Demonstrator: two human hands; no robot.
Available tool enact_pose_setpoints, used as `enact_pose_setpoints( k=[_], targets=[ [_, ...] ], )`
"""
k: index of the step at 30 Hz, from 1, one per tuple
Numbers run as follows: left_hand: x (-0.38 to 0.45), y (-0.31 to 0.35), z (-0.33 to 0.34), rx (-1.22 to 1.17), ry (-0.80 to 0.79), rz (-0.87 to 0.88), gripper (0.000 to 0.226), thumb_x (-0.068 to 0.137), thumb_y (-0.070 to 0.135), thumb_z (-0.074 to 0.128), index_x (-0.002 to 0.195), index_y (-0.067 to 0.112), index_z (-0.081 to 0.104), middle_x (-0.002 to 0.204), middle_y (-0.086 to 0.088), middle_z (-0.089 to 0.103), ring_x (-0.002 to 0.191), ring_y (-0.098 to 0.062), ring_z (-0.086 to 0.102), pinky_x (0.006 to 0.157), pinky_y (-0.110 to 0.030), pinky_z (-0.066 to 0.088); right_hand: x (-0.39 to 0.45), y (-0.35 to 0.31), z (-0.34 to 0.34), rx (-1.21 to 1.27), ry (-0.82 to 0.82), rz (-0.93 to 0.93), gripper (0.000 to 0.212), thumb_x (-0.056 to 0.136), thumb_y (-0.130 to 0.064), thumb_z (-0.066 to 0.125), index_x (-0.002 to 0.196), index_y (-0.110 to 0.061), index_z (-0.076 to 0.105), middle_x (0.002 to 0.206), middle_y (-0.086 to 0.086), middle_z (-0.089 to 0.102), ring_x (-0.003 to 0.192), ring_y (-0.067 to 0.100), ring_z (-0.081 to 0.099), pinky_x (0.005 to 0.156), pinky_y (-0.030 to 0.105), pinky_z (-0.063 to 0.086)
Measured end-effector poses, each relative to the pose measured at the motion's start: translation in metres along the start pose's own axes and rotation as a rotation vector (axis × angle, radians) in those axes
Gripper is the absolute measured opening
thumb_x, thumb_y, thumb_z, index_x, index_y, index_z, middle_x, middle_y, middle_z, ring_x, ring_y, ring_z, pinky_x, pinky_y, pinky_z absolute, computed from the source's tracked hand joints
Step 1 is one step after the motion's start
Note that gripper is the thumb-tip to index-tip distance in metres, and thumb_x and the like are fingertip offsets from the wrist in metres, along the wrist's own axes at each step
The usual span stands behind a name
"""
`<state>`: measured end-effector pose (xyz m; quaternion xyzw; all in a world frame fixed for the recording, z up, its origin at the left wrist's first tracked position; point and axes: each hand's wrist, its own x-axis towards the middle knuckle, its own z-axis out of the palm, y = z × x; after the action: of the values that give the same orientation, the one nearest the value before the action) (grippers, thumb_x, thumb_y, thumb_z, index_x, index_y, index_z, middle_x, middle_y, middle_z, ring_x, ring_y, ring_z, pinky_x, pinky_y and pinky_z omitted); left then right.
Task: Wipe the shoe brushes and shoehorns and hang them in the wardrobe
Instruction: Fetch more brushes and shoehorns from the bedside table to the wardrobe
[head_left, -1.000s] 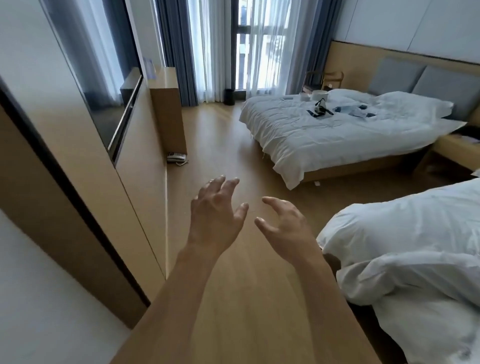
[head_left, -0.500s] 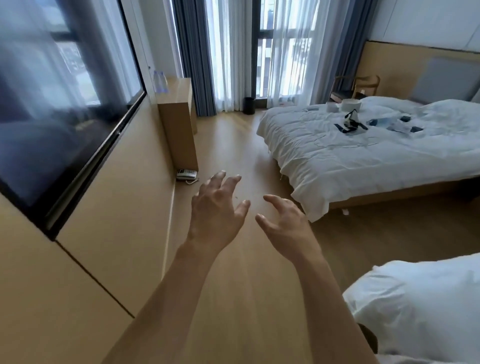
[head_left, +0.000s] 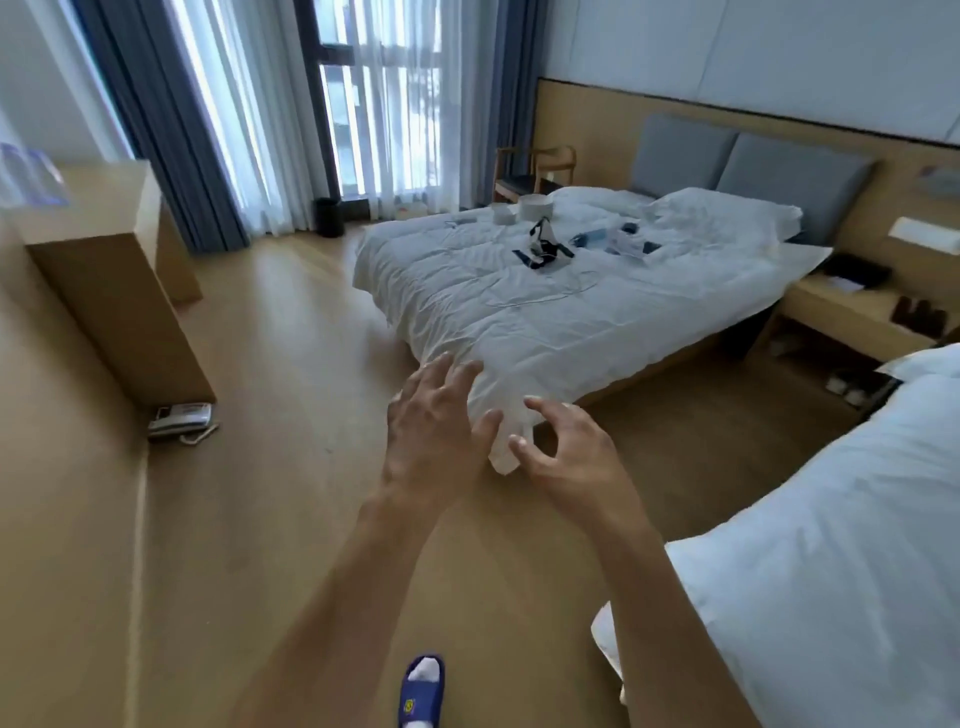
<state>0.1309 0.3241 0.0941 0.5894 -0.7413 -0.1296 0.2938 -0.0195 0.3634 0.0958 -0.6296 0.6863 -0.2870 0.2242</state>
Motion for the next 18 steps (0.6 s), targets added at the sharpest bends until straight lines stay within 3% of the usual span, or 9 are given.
enact_pose_setpoints(
  k=[10,18],
  targets=[
    [0.230,0.026,0.071,-0.077,-0.220,0.289,0.058,0.095,0.048,0.054,0.148,0.036,0.036,0.161,0.005,0.025,0.150,-0.020,0.020,0.120,-0.046,0.022,0.181,0.037,-0.039,-0.038,0.249,0.240,0.054,0.094,-0.043,0.060,0.146,-0.032,0.045,0.152,-0.004,0.043,0.138,0.015,0.042,0.111,0.035,0.039],
    [0.334,0.062,0.146,-0.114,-0.332,0.422,0.057,0.095,0.048,0.055,0.147,0.037,0.036,0.161,0.006,0.027,0.149,-0.020,0.022,0.119,-0.044,0.021,0.276,0.097,-0.062,-0.089,0.349,0.423,0.057,0.093,-0.051,0.060,0.145,-0.037,0.043,0.154,-0.006,0.042,0.139,0.016,0.043,0.109,0.037,0.042]
  ],
)
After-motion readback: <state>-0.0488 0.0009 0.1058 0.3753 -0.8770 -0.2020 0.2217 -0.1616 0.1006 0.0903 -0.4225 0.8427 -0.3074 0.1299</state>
